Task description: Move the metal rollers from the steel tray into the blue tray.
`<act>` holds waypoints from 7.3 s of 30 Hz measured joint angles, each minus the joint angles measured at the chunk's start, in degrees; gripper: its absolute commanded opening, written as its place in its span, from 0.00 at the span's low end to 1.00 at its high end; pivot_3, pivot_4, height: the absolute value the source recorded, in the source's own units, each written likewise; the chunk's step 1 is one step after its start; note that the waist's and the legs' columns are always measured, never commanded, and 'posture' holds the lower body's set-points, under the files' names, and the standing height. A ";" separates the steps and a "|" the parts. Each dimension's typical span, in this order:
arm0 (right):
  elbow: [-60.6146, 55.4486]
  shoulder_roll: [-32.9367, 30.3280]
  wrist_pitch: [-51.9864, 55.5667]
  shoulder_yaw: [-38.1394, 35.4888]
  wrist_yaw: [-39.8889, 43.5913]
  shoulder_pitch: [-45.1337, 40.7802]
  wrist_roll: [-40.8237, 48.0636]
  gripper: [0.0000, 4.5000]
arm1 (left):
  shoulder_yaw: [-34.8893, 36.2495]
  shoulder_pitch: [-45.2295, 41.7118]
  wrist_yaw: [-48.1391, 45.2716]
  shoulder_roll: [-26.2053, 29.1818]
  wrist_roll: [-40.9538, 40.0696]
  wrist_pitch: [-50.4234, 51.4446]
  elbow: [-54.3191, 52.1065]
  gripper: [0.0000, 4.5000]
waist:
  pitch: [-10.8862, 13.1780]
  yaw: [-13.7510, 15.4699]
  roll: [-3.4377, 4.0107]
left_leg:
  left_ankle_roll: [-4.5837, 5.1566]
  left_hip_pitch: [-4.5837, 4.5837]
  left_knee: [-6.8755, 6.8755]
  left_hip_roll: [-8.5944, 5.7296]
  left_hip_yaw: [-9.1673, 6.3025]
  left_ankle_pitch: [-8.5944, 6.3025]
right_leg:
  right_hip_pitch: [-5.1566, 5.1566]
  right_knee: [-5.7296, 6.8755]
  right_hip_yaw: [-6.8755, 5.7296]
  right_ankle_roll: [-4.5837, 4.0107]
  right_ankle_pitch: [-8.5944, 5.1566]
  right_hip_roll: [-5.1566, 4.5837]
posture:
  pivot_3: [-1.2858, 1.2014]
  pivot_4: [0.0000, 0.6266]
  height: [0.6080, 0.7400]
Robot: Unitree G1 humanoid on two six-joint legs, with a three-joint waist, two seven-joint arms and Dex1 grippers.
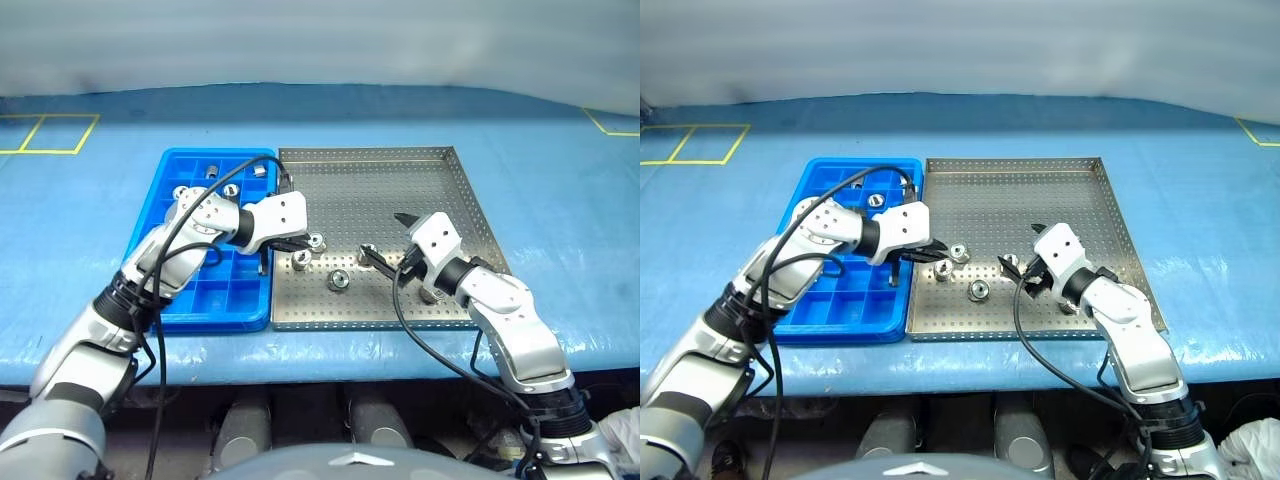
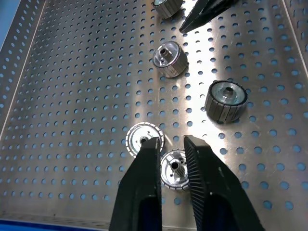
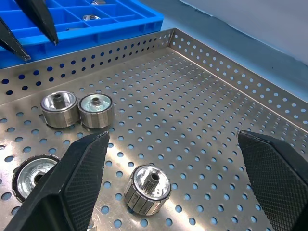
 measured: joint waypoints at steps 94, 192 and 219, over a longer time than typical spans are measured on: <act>-5.78 19.97 26.69 -11.16 -21.68 -5.28 42.31 1.00 | 5.19 9.74 4.47 -5.79 4.60 -18.42 2.39 0.19 | -0.04 -2.72 0.08 | 0.01 0.04 0.07 0.03 -0.01 0.00 | 0.02 0.13 0.18 0.10 0.06 0.11 | 0.47 0.24 1.00; -7.63 5.94 5.45 1.43 -6.19 0.98 14.00 0.28 | 23.89 18.75 27.05 -3.52 -18.71 14.83 -15.44 0.19 | 0.01 -1.06 0.04 | 0.01 0.04 -0.10 0.04 -0.02 -0.01 | -0.04 0.06 0.15 0.01 -0.03 0.11 | 0.51 0.24 1.00; -12.64 2.36 8.14 4.84 2.01 0.32 19.97 0.28 | 29.76 27.07 49.21 -0.10 -5.48 32.86 -14.45 0.19 | 0.19 0.67 -0.28 | -0.04 0.01 -0.06 0.07 -0.08 -0.04 | -0.04 0.06 -0.05 0.00 -0.05 0.05 | 0.53 0.24 1.00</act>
